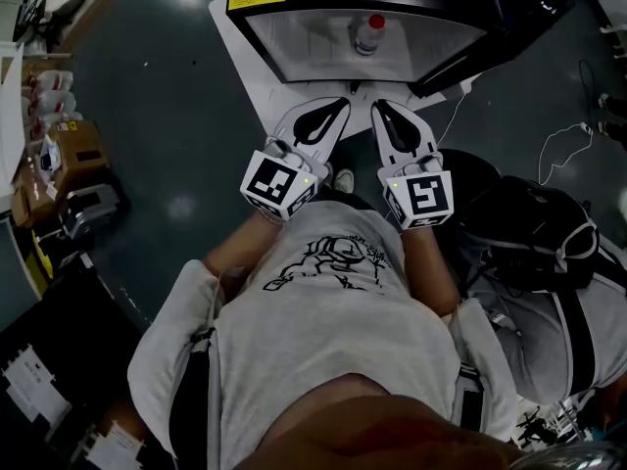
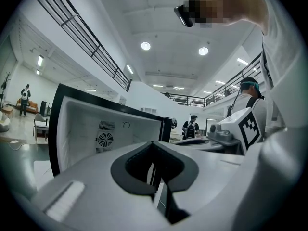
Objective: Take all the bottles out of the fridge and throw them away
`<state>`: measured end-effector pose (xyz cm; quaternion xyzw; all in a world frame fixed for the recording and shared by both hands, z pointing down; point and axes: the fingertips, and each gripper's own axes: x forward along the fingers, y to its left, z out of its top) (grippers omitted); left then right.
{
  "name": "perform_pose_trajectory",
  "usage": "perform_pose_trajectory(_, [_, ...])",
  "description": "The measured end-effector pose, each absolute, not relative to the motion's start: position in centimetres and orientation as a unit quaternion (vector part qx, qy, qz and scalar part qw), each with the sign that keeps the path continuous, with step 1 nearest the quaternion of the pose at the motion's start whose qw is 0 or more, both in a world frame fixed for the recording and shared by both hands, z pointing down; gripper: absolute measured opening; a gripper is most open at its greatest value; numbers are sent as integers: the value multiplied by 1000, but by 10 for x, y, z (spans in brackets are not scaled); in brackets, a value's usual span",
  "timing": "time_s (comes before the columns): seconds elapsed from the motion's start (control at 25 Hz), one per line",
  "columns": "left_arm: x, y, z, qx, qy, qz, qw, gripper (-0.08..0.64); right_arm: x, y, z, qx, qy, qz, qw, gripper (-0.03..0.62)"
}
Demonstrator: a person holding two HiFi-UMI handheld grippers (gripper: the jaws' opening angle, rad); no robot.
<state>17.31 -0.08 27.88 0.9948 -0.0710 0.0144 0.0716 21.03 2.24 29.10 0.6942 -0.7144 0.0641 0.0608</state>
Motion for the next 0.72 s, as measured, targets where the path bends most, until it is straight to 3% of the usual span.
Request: perform_pose_trajectory(0.72, [205,-46,316,995,-70,33,68,9,236,-20,322,700,-706,66,83,12])
